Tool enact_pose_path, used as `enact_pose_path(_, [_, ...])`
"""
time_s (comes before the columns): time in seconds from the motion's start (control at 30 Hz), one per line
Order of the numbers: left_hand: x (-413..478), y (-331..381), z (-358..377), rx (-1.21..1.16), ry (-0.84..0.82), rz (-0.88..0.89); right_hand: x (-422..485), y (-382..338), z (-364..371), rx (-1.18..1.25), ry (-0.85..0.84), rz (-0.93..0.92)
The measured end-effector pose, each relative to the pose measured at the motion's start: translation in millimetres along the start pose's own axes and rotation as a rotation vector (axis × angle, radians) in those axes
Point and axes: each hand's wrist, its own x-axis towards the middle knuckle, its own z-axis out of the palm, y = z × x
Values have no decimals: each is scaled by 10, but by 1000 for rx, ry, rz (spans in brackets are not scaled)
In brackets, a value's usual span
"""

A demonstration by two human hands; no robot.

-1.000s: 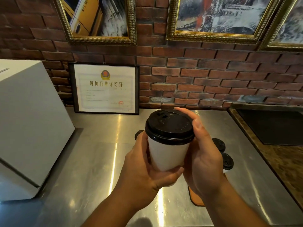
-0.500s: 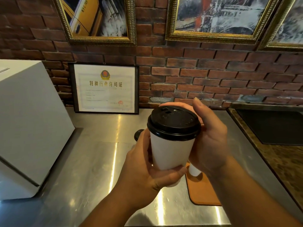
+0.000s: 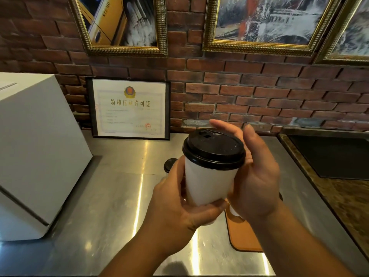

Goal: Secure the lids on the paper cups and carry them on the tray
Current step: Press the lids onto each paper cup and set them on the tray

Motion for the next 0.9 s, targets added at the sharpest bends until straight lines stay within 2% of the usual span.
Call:
enact_pose_path(0.13, [10, 5, -3, 21, 29, -1, -110, 26, -71, -236, -1, -63])
enact_pose_path(0.23, [-5, 0, 17, 32, 24, -26, -152, 12, -91, -306, -6, -107])
enact_pose_path(0.53, [-37, -53, 80, 85, 44, -15, -233, 31, -108, -287, -5, -131])
enact_pose_path(0.9, [-72, -105, 215, 100, 97, 12, -274, -7, -263, -394, 17, -110])
